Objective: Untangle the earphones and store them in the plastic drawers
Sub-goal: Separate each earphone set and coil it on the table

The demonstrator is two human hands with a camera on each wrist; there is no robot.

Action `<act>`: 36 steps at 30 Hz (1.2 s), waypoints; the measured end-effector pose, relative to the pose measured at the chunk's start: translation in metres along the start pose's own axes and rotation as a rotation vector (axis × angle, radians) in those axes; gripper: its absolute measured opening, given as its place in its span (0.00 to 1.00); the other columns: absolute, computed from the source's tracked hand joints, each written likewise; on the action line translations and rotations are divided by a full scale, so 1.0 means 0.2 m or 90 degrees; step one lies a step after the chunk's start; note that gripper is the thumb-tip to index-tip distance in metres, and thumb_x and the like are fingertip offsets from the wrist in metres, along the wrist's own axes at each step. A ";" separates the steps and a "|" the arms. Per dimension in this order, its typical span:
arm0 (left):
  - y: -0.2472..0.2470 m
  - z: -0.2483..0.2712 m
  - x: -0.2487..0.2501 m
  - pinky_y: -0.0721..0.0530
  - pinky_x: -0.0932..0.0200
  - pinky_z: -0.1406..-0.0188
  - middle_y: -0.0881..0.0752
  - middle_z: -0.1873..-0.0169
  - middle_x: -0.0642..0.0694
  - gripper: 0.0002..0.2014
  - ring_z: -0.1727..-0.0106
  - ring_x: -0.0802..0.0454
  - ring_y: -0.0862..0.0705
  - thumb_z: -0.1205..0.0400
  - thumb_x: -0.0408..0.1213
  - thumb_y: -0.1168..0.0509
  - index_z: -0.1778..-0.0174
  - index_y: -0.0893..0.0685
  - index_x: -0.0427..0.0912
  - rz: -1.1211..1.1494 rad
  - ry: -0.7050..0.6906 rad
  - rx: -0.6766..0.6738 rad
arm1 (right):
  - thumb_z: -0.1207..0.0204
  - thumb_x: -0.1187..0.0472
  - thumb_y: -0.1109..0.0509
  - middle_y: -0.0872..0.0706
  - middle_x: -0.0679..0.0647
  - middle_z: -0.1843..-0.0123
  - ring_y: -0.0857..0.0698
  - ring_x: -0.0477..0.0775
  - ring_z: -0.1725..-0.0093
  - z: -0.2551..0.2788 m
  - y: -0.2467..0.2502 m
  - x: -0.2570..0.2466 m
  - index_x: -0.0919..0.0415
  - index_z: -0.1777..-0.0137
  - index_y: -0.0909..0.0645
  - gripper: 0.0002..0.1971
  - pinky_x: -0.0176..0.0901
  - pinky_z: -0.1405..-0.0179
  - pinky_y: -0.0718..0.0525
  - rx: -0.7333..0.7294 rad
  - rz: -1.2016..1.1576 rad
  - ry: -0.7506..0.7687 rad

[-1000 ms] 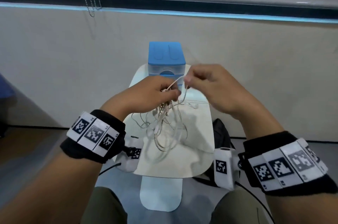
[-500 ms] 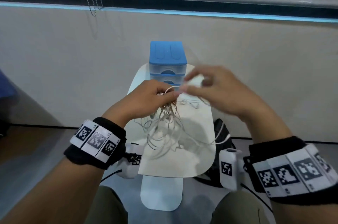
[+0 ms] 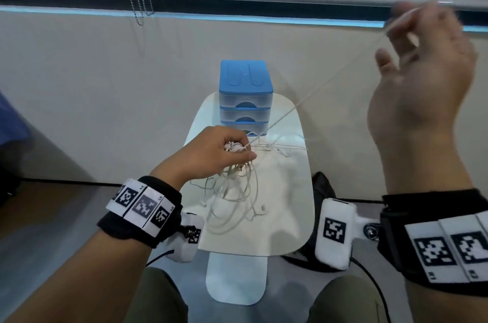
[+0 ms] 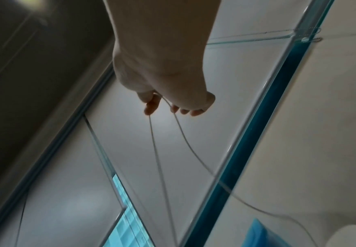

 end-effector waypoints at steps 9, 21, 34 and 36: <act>-0.04 -0.01 -0.08 0.25 0.64 0.64 0.11 0.65 0.56 0.13 0.66 0.62 0.20 0.15 0.53 0.29 0.63 0.10 0.54 -0.046 0.027 0.008 | 0.21 0.55 0.27 0.29 0.50 0.73 0.36 0.49 0.78 0.06 0.18 0.21 0.51 0.59 0.29 0.12 0.37 0.78 0.40 0.023 0.107 -0.155; -0.07 -0.02 0.05 0.22 0.57 0.66 0.16 0.69 0.59 0.16 0.67 0.58 0.20 0.19 0.52 0.24 0.66 0.14 0.46 -0.068 -0.017 -0.018 | 0.15 0.51 0.33 0.22 0.48 0.71 0.25 0.50 0.69 0.53 -0.28 0.66 0.54 0.65 0.19 0.16 0.46 0.69 0.28 -0.573 0.680 -0.143; -0.06 0.07 -0.12 0.23 0.61 0.61 0.09 0.58 0.53 0.03 0.64 0.53 0.19 0.17 0.42 0.24 0.56 0.08 0.52 0.052 0.046 -0.010 | 0.24 0.60 0.32 0.19 0.68 0.68 0.26 0.64 0.69 0.14 0.27 0.49 0.68 0.65 0.15 0.13 0.47 0.69 0.31 -0.196 0.706 -0.195; -0.04 0.09 -0.12 0.23 0.62 0.59 0.09 0.58 0.50 0.03 0.62 0.54 0.19 0.16 0.42 0.25 0.55 0.08 0.50 0.091 0.051 0.007 | 0.23 0.60 0.33 0.16 0.70 0.64 0.23 0.65 0.68 0.16 0.40 0.57 0.71 0.60 0.15 0.13 0.49 0.68 0.27 -0.219 0.820 -0.247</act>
Point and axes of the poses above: each hand's wrist, its own z-axis away from the middle knuckle, its own y-axis out of the back of the hand, x = y × z, the point moved 10 cm from there along -z, towards the middle knuckle
